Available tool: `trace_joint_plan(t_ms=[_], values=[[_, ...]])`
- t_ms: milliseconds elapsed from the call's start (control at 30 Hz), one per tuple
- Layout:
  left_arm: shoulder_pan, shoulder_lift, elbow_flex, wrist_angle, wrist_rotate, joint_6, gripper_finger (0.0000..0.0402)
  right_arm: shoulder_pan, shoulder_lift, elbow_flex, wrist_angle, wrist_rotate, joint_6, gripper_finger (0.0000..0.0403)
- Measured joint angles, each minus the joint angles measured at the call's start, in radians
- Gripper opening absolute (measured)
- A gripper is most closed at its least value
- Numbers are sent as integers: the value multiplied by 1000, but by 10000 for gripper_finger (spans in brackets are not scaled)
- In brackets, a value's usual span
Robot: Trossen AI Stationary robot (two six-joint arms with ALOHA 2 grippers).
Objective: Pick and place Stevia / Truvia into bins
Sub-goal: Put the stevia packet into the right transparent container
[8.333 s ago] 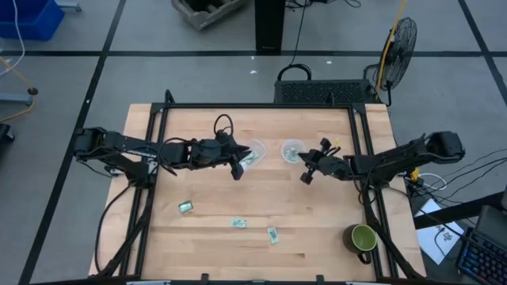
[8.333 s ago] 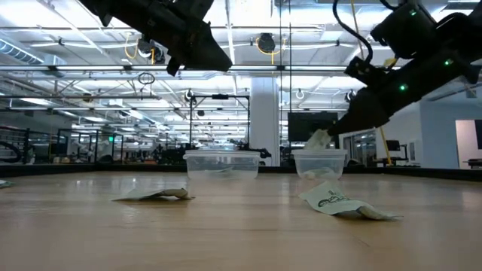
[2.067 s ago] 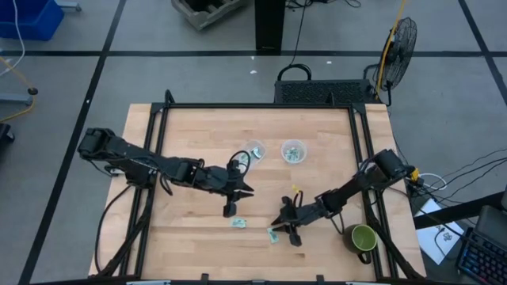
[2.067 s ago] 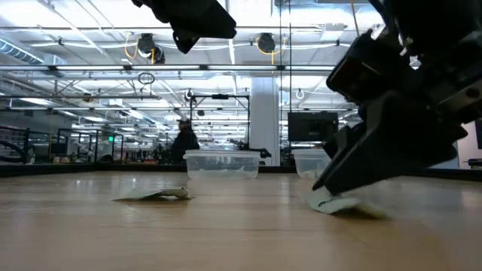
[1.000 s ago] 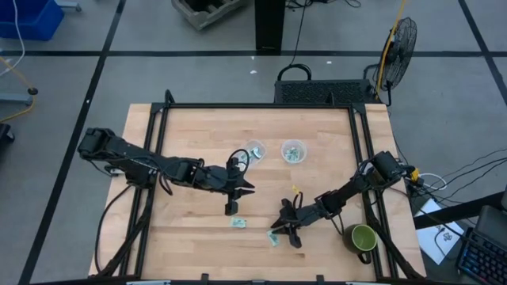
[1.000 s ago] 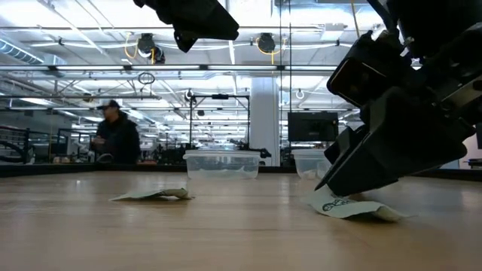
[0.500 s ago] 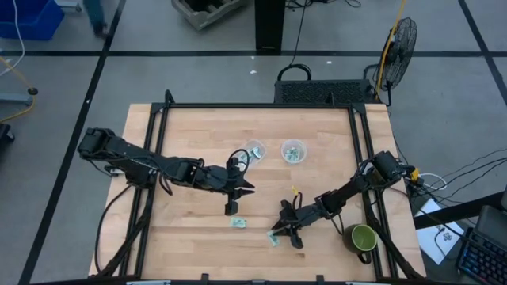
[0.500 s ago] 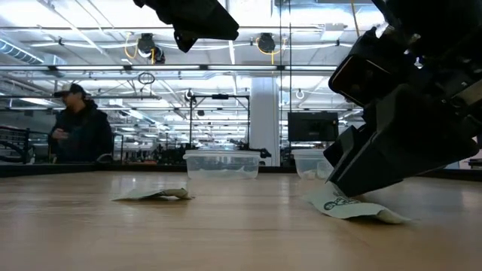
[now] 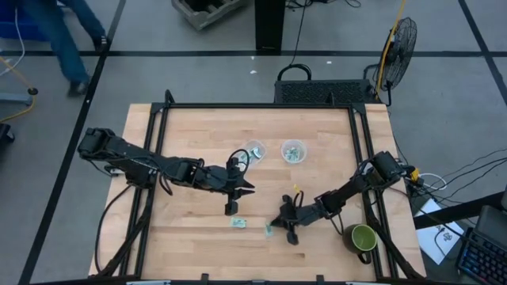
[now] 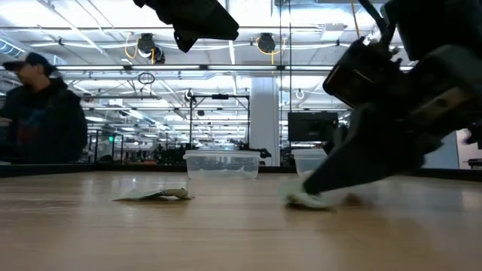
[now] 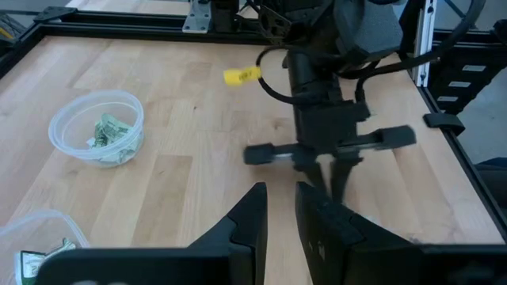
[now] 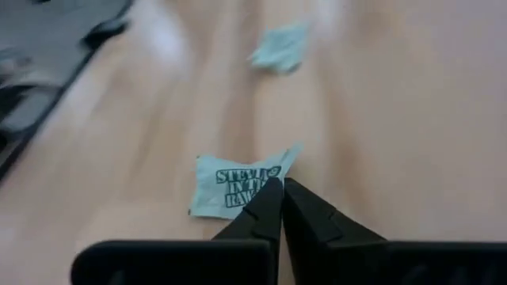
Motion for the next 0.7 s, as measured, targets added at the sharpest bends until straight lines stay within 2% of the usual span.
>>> trace_joint_plan(t_ms=[167, 300, 367, 500, 567, 633, 700], values=[[0, 0, 0, 0, -1, 37, 72, -37, -16, -1, 57, 229, -25, 2], [0, 0, 0, -6, -1, 40, 72, -97, -110, -2, 82, 302, -213, 1], [0, 0, 0, -9, -1, 42, 72, -128, -179, -2, 62, 386, -295, 1], [0, 0, 0, -20, -1, 42, 72, -189, -329, -2, -80, 652, -487, 1], [0, 0, -1, -30, -1, 41, 72, -225, -400, -2, -217, 767, -511, 1], [0, 0, -1, -35, -1, 41, 72, -271, -463, -2, -377, 784, -442, 1], [0, 0, 0, -35, -1, 41, 72, -325, -514, -2, -566, 728, -330, 1]])
